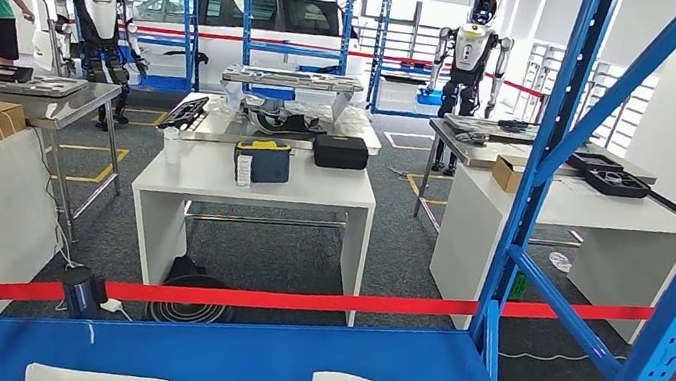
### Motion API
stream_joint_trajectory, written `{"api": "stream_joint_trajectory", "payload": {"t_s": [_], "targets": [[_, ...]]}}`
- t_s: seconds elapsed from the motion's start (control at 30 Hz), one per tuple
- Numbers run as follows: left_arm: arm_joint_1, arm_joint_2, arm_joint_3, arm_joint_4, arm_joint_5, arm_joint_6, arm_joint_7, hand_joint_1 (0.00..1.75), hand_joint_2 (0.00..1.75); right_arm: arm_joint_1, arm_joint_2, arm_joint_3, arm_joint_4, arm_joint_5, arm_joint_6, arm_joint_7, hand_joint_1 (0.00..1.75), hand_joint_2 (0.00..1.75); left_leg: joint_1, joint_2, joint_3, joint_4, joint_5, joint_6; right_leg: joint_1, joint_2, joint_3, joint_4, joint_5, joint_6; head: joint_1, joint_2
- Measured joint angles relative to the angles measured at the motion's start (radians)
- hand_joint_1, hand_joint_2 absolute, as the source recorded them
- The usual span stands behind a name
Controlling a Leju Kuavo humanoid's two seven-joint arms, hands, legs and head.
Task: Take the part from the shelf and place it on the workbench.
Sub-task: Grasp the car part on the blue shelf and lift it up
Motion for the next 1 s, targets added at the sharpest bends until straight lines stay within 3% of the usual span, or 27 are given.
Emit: {"api": "stream_joint_trajectory", "payload": {"t_s": [0.4, 0.43, 0.57, 0.67, 0.83, 0.97, 1.0], "targets": [[0.002, 0.0, 0.018, 0.0, 0.011, 0.002, -0.021, 0.0, 0.0, -0.004, 0.0, -0.004, 0.001, -0.006, 0.019, 0.005, 0.03, 1.75, 0.0, 0.0, 0.0, 0.0, 0.0, 0.0, 0.0, 0.0, 0.0, 0.0, 0.0, 0.0, 0.0, 0.0], [0.002, 0.0, 0.018, 0.0, 0.011, 0.002, -0.023, 0.0, 0.0, -0.005, 0.0, -0.005, 0.002, -0.008, 0.022, 0.006, 0.1, 1.75, 0.0, 0.0, 0.0, 0.0, 0.0, 0.0, 0.0, 0.0, 0.0, 0.0, 0.0, 0.0, 0.0, 0.0], [0.001, 0.0, 0.019, 0.0, 0.011, -0.001, -0.038, 0.0, 0.0, -0.004, -0.002, -0.014, 0.009, -0.013, 0.037, 0.017, 1.68, 1.75, 0.0, 0.0, 0.001, 0.0, 0.0, 0.0, 0.0, 0.0, 0.001, 0.0, 0.0, 0.0, 0.0, 0.0], [0.001, 0.0, 0.022, -0.001, 0.011, -0.002, -0.054, 0.0, 0.0, 0.0, -0.005, -0.02, 0.018, -0.017, 0.043, 0.019, 1.75, 1.75, 0.0, 0.0, 0.001, 0.0, 0.0, 0.0, 0.0, 0.0, 0.001, 0.0, 0.0, 0.0, 0.0, 0.0], [0.001, 0.0, 0.026, -0.001, 0.016, -0.016, -0.092, 0.0, 0.0, 0.008, -0.012, -0.025, 0.03, -0.026, 0.051, 0.013, 1.7, 1.75, 0.0, 0.0, 0.001, 0.0, 0.0, 0.0, 0.0, 0.0, 0.001, 0.0, 0.0, 0.0, 0.0, 0.0], [0.001, 0.0, 0.034, -0.001, 0.026, -0.025, -0.126, 0.0, 1.75, 0.015, -0.017, -0.028, 0.033, -0.03, 0.05, 0.002, 1.67, 1.75, 0.0, 0.0, 0.001, 0.0, -0.001, 0.001, 0.0, 0.0, 0.001, 0.0, 0.0, 0.0, 0.0, 0.0], [0.001, 0.0, 0.036, -0.001, 0.028, -0.029, -0.135, 0.0, 1.75, 0.015, -0.018, -0.03, 0.033, -0.032, 0.049, 0.0, 1.65, 1.75, 0.0, 0.001, 0.002, 0.0, -0.001, 0.0, 0.0, 0.001, 0.001, 0.0, 0.0, 0.0, 0.0, 0.0]]}}
